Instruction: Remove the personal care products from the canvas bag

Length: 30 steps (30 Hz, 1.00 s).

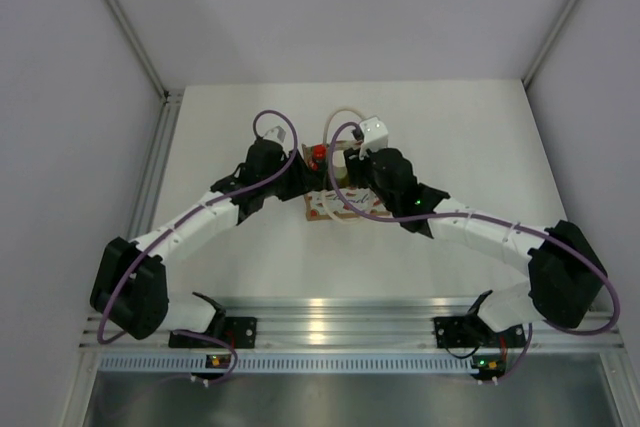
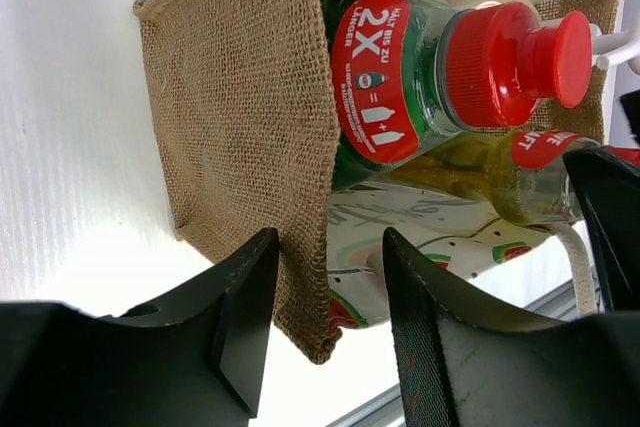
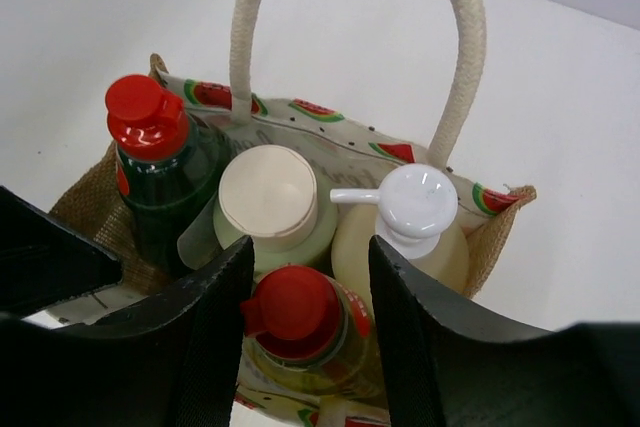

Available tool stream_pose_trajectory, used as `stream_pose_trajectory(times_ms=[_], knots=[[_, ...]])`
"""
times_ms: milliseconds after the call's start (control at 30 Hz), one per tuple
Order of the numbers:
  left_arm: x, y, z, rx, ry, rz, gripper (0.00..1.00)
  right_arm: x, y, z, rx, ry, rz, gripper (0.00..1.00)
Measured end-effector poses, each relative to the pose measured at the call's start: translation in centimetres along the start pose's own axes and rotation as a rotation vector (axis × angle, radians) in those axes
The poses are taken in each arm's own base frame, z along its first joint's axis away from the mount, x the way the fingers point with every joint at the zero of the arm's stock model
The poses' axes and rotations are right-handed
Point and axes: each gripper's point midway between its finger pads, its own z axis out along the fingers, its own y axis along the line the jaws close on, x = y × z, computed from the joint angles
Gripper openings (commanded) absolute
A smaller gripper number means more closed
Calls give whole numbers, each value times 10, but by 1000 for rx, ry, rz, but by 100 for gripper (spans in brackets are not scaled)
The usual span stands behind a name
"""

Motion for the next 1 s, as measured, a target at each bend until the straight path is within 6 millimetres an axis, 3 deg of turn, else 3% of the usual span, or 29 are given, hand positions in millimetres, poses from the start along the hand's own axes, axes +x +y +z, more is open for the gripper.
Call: stream_pose_trajectory(times_ms=[167,400,467,600,667,1000], knots=[[0,-1,0,3,1,4,51,9,0,1,4,14,2,47],[0,-1,-1,6,4,9,51,10,0,3,9,10,9,35],[0,-1,-1,6,4,9,51,10,-1,4,14,1,11,29],[0,-1,-1,7,4,11,51,10,-3,4,24,-19,14,5],[0,-2,-1,8,5,11,51,9,-3,5,24,-31,19,0],[0,-2,-1,13,8,23,52,8,-3,5,24,-41,18,0]])
